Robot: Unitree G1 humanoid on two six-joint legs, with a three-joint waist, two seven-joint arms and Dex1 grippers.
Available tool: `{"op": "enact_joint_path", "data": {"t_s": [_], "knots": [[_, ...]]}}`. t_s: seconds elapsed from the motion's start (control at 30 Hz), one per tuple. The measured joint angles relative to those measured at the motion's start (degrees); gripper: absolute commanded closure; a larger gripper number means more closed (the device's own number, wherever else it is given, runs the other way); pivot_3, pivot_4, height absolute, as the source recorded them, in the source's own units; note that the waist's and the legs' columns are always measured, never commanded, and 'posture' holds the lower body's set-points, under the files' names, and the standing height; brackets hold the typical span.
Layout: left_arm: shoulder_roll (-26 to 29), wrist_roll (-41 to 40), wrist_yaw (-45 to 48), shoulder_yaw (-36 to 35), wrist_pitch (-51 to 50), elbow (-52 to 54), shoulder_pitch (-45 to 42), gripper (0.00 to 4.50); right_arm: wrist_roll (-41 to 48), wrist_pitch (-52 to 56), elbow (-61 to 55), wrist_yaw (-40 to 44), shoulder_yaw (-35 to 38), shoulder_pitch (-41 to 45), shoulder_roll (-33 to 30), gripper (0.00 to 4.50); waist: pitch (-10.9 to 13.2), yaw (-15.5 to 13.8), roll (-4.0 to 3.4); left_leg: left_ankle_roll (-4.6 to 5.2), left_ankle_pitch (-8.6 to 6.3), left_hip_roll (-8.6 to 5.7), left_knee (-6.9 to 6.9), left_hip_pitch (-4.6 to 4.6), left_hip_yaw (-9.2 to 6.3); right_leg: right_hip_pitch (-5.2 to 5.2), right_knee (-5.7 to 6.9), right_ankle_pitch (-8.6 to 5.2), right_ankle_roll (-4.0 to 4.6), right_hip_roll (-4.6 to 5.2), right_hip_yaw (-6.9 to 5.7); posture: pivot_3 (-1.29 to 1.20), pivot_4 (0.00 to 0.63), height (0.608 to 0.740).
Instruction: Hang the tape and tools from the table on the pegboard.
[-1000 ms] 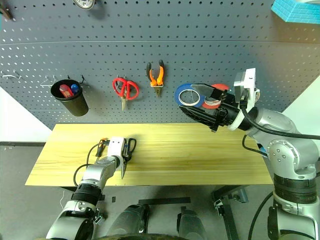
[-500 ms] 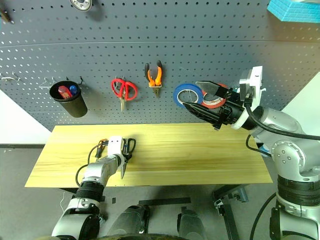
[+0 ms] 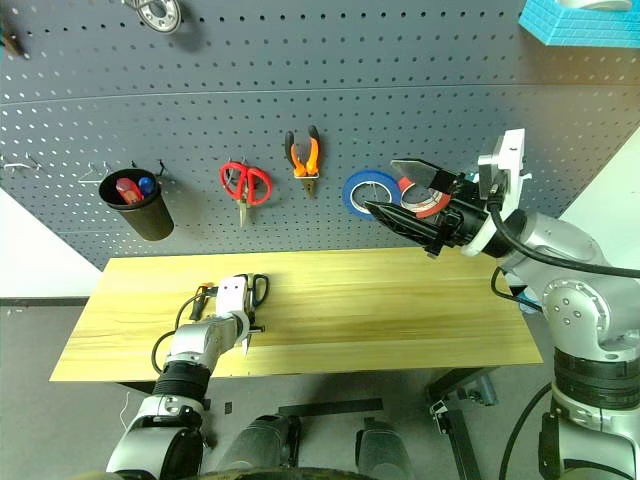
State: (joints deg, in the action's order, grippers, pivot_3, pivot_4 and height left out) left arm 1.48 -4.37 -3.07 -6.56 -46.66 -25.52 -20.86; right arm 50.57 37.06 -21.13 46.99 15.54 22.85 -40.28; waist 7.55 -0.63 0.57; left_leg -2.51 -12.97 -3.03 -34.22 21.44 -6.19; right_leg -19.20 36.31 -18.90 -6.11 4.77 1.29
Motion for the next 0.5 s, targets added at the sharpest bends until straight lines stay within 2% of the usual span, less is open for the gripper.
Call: {"op": "enact_joint_path", "data": {"t_s": [0.27,0.5], "knots": [[-0.22,-0.09,0.87,0.02,0.08,0.32,0.14,3.85,-0.94,-0.43,0.06,-0.14,-0.68,-0.01,0.18,0.0,-0.01,-0.07,-0.02,0.06,-0.04,-0.05,0.02,0.03,-0.01,0.0,-0.04,-0.03,-0.05,0.06,0.0,-0.02,0.131,0.738],[0.86,0.14,6.41,2.07,4.54,2.04,2.52,3.85,-1.82,-0.86,0.11,-0.53,-1.24,-0.12,0.48,0.0,-0.01,-0.15,-0.02,0.09,-0.06,-0.16,0.05,0.12,-0.01,-0.04,-0.15,-0.04,-0.08,0.22,-0.03,-0.02,0.13,0.738]]}}
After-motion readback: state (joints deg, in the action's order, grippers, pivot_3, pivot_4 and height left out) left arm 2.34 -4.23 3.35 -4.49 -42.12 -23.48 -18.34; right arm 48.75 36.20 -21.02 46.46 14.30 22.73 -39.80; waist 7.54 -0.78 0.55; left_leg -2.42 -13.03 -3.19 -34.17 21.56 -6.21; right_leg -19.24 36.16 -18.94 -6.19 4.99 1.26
